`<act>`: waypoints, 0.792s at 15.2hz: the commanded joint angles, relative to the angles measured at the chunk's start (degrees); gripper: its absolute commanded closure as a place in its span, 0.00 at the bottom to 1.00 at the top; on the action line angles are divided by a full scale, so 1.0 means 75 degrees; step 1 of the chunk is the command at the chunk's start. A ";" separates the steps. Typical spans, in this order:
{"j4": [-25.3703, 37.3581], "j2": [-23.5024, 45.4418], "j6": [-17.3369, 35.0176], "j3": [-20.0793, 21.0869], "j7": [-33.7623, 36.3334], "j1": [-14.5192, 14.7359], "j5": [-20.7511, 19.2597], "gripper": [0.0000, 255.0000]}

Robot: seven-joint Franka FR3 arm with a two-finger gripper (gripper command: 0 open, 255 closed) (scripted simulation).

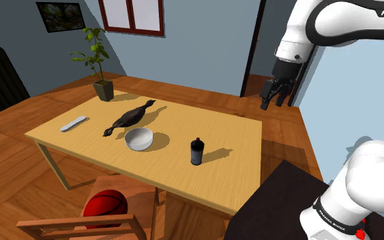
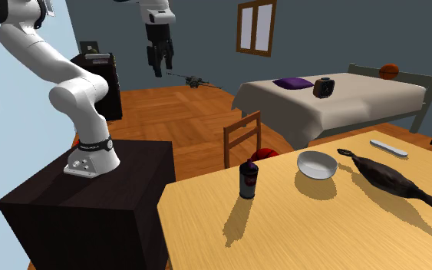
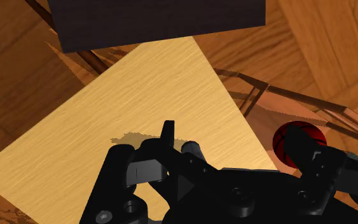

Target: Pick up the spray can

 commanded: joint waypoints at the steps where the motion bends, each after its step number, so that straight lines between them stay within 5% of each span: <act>1: 0.0000 0.0000 0.0000 0.0000 0.0000 0.0000 0.0000 0.00; 12: 0.1216 0.3610 0.1474 -0.0030 -0.1655 0.0373 -0.0865 0.00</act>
